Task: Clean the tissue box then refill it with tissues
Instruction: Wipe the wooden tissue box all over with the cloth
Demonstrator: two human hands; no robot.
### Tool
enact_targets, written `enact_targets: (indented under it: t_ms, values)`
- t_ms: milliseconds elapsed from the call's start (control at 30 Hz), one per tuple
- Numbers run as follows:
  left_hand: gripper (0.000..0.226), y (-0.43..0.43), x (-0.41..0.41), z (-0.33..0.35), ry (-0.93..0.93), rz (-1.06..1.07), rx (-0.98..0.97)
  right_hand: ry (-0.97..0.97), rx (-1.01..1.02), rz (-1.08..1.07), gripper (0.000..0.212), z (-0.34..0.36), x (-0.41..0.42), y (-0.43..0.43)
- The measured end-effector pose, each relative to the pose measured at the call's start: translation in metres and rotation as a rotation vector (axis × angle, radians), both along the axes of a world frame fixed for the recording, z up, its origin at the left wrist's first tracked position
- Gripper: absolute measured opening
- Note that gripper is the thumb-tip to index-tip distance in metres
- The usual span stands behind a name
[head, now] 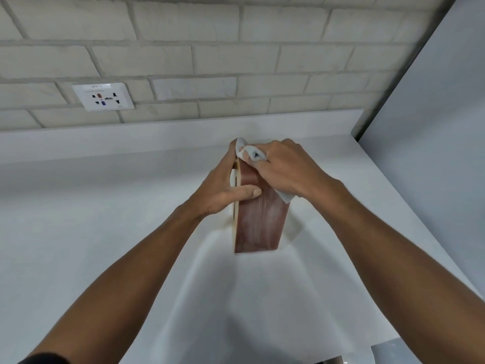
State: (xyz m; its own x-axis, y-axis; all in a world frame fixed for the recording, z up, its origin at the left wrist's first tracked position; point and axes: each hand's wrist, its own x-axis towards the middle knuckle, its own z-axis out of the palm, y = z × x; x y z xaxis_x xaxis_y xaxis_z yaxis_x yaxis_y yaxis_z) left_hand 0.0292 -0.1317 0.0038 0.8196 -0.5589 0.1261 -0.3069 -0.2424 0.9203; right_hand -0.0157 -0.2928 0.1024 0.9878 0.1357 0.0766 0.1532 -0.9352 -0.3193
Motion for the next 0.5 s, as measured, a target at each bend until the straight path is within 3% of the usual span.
enact_targets:
  t_ms: [100,200,267,367,500]
  values:
    - [0.069,0.000,-0.001,0.001,-0.003,-0.009,0.015,-0.040,-0.030,0.129,0.041,-0.008,-0.021,-0.003]
    - [0.113,-0.001,-0.004,0.001,0.041,0.016,0.025,-0.106,0.042,0.236,0.046,-0.022,-0.041,-0.028]
    - [0.132,-0.001,-0.002,0.001,0.081,0.007,0.043,-0.157,0.123,0.134,0.038,-0.033,-0.041,-0.055]
    - [0.130,-0.002,0.000,-0.001,0.089,0.008,0.038,-0.248,0.120,0.046,0.047,-0.047,-0.047,-0.060]
    - [0.110,-0.004,0.001,-0.004,0.126,0.022,0.025,-0.381,0.035,0.197,0.060,-0.068,-0.064,-0.050]
